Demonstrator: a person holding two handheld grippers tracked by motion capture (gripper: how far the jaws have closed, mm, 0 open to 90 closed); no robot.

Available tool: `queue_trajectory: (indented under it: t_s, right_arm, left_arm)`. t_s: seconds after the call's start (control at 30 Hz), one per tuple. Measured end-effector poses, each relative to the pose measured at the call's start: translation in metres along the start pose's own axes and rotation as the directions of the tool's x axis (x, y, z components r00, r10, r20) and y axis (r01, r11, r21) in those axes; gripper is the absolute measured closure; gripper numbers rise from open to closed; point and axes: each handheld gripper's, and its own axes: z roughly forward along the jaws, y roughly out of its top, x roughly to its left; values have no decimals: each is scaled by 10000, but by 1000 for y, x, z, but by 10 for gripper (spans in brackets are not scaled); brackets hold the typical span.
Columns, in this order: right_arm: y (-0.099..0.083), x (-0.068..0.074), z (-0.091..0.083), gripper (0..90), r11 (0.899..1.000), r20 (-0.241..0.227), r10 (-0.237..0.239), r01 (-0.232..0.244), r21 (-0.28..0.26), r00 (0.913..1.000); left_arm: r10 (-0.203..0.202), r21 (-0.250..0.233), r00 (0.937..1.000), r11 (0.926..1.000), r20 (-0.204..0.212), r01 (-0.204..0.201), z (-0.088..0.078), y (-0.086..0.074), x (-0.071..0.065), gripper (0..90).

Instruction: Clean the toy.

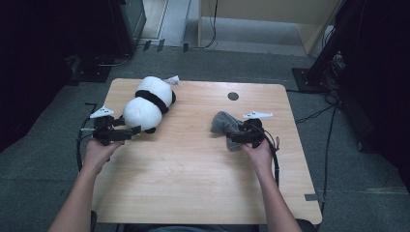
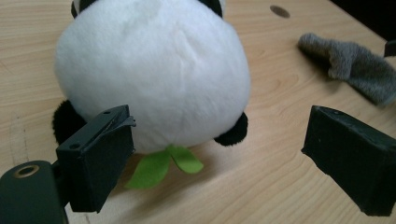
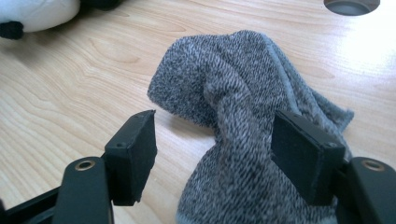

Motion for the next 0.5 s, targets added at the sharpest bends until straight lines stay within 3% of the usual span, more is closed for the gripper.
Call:
queue_trajectory:
  t_s: [0.2, 0.3, 0.5]
  right_arm:
    - [-3, 0, -11, 321, 9998, 247, -155, 159, -125, 9996]
    - [-7, -3, -18, 326, 9999, 268, -110, 113, -111, 9996]
    - [-18, -6, -31, 328, 9998, 189, -108, 111, -181, 9998]
  left_arm:
    - [506, 90, 9987, 9987, 80, -507, -3, -4, -15, 84]
    - [766, 29, 9965, 9970, 335, -767, -3, -8, -23, 84]
    - [918, -12, 9942, 9958, 565, -918, -1, -12, -31, 84]
